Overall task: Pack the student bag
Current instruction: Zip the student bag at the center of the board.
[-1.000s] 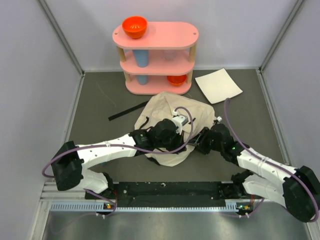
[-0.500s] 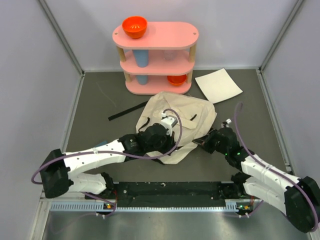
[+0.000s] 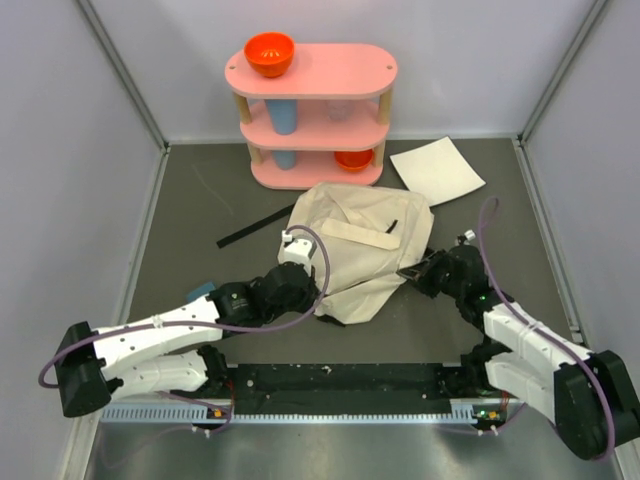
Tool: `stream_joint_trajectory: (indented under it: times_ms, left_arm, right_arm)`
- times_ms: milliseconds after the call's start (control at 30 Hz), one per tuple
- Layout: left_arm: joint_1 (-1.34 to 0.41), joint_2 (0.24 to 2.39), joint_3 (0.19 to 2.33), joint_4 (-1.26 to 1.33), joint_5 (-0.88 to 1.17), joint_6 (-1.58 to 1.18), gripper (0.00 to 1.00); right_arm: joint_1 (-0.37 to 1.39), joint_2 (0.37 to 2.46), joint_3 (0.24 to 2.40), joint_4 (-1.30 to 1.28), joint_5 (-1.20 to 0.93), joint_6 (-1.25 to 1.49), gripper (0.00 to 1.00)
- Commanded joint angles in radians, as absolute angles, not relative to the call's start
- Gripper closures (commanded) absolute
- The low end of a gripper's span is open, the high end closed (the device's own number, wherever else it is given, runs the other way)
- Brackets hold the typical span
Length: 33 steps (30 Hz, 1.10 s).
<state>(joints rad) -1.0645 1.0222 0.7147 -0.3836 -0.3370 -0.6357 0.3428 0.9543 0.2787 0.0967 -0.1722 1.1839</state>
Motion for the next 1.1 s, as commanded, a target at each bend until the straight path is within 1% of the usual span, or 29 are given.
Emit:
stream_joint_trajectory:
  times_ms: [0, 33, 67, 100, 133, 233, 300, 367, 400, 500, 533, 633, 667, 733, 833, 967, 1033, 1067]
  left_arm:
    - [-1.055, 0.973, 0.699, -0.404, -0.342, -0.586, 1.0]
    - [-1.057, 0.973, 0.704, -0.353, -0.312, -0.568, 1.0]
    - [-1.057, 0.974, 0.709, -0.319, -0.269, -0.52, 1.0]
    - [-1.057, 0.98, 0.724, -0.298, -0.211, -0.508, 1.0]
    - [-1.057, 0.998, 0.736, -0.272, -0.186, -0.502, 1.0]
    - [-1.058, 1.049, 0.791, -0.246, -0.123, -0.469, 1.0]
    - [-1.06, 1.078, 0.825, -0.23, -0.094, -0.451, 1.0]
    - [-1.061, 1.094, 0.85, -0.215, -0.077, -0.44, 1.0]
    - [-1.062, 1.106, 0.856, -0.213, -0.066, -0.439, 1.0]
    - [-1.066, 1.124, 0.868, -0.209, -0.057, -0.433, 1.0]
    - [-1.066, 1.127, 0.867, -0.207, -0.055, -0.433, 1.0]
    - [-1.071, 1.129, 0.862, -0.183, -0.034, -0.439, 1.0]
    - [-1.071, 1.135, 0.864, -0.176, -0.029, -0.442, 1.0]
    - [-1.074, 1.146, 0.873, -0.164, -0.017, -0.445, 1.0]
    - [-1.086, 1.166, 0.877, -0.152, -0.006, -0.44, 1.0]
    - [-1.097, 1.175, 0.871, -0.144, -0.005, -0.436, 1.0]
    - [-1.1, 1.174, 0.862, -0.14, -0.005, -0.436, 1.0]
    - [-1.1, 1.172, 0.861, -0.14, 0.027, -0.437, 1.0]
  right_arm:
    - [0.288, 0.966, 0.44, 0.048, -0.109, 1.021, 0.79]
    - [0.287, 0.953, 0.458, 0.01, -0.132, 1.002, 0.55]
    - [0.288, 0.936, 0.475, -0.033, -0.179, 0.987, 0.4]
    - [0.29, 0.914, 0.491, -0.113, -0.201, 0.979, 0.28]
    - [0.29, 0.89, 0.492, -0.151, -0.216, 0.977, 0.19]
    - [0.293, 0.731, 0.468, -0.32, -0.224, 0.994, 0.11]
    - [0.295, 0.617, 0.422, -0.354, -0.267, 1.044, 0.11]
    - [0.31, 0.56, 0.381, -0.373, -0.349, 1.098, 0.11]
    - [0.355, 0.551, 0.371, -0.373, -0.365, 1.148, 0.11]
    - [0.477, 0.513, 0.359, -0.371, -0.296, 1.276, 0.11]
    - [0.565, 0.512, 0.351, -0.324, -0.243, 1.313, 0.1]
    - [0.694, 0.558, 0.319, -0.246, -0.155, 1.44, 0.11]
    - [0.719, 0.572, 0.302, -0.159, -0.134, 1.469, 0.1]
    - [0.773, 0.636, 0.293, -0.079, -0.094, 1.5, 0.1]
    - [0.796, 0.728, 0.331, -0.045, -0.055, 1.493, 0.11]
    - [0.805, 0.793, 0.362, 0.038, -0.019, 1.491, 0.1]
    - [0.804, 0.808, 0.371, 0.038, 0.023, 1.497, 0.14]
    - [0.804, 0.808, 0.373, 0.046, 0.035, 1.496, 0.19]
